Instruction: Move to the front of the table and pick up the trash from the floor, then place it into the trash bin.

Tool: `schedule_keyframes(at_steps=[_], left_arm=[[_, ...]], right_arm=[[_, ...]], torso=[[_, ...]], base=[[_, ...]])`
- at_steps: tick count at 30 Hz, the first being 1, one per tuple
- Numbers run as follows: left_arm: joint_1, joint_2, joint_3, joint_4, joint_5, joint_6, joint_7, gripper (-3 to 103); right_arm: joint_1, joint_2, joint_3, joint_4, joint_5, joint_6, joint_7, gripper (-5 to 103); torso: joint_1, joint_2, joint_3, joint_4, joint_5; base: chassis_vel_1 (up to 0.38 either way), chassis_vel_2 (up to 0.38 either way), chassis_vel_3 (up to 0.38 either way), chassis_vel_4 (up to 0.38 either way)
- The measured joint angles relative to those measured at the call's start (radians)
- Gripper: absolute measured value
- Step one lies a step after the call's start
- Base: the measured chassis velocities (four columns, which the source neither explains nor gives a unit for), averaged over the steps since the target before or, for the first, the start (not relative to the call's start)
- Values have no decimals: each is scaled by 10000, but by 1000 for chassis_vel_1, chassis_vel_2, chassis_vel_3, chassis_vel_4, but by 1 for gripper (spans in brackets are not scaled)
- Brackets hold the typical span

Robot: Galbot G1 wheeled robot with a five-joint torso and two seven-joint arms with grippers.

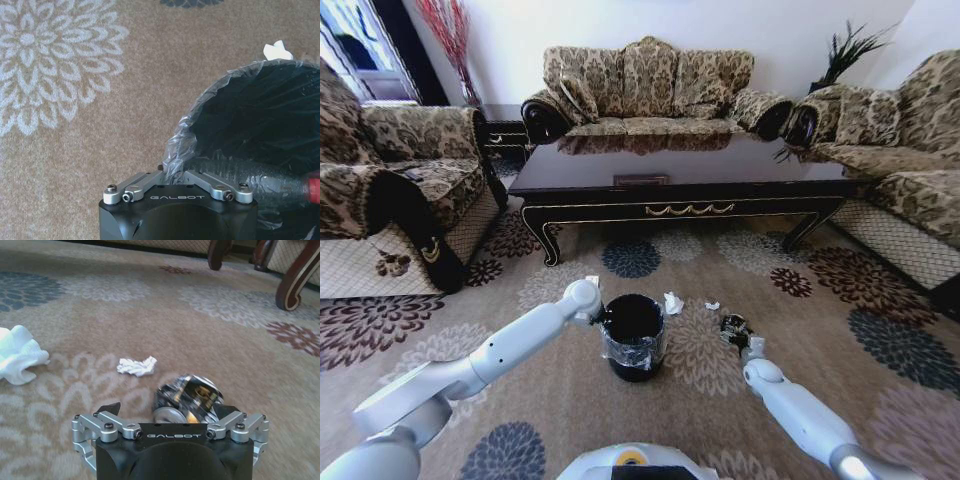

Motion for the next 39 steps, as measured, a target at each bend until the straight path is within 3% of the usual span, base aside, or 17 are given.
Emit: schedule_keyframes(at_steps=[11,15,19,21,30,35,39], left_arm=[[-53,185,55,-175,-138,0,0,0],[-57,180,52,-175,-155,0,0,0],[-120,140,53,-163,-173,0,0,0],[-129,135,61,-158,-175,1,0,0],[-192,57,110,-103,-188,1,2,0],[-192,42,104,-104,-192,0,5,0],[-192,7,104,-102,-194,1,6,0]], right_arm=[[1028,373,-488,-1392,-318,254,-227,101],[1046,490,-493,-1558,-415,270,-198,91],[857,582,-460,-1634,-459,293,-179,70],[824,585,-446,-1639,-460,293,-185,70],[675,508,-394,-1692,-465,322,-262,32],[591,406,-369,-1544,-460,331,-264,22],[436,268,-305,-1196,-424,331,-236,22]], torso=[[0,0,0,0,-2],[0,0,0,0,-1],[0,0,0,-2,1],[0,0,0,-2,1],[0,0,-1,-2,0],[0,0,-1,-1,0],[0,0,-1,-1,1]], base=[[0,0,0,0],[0,0,0,0],[0,0,0,0],[0,0,0,0],[0,0,0,0],[0,0,0,0],[0,0,0,0]])
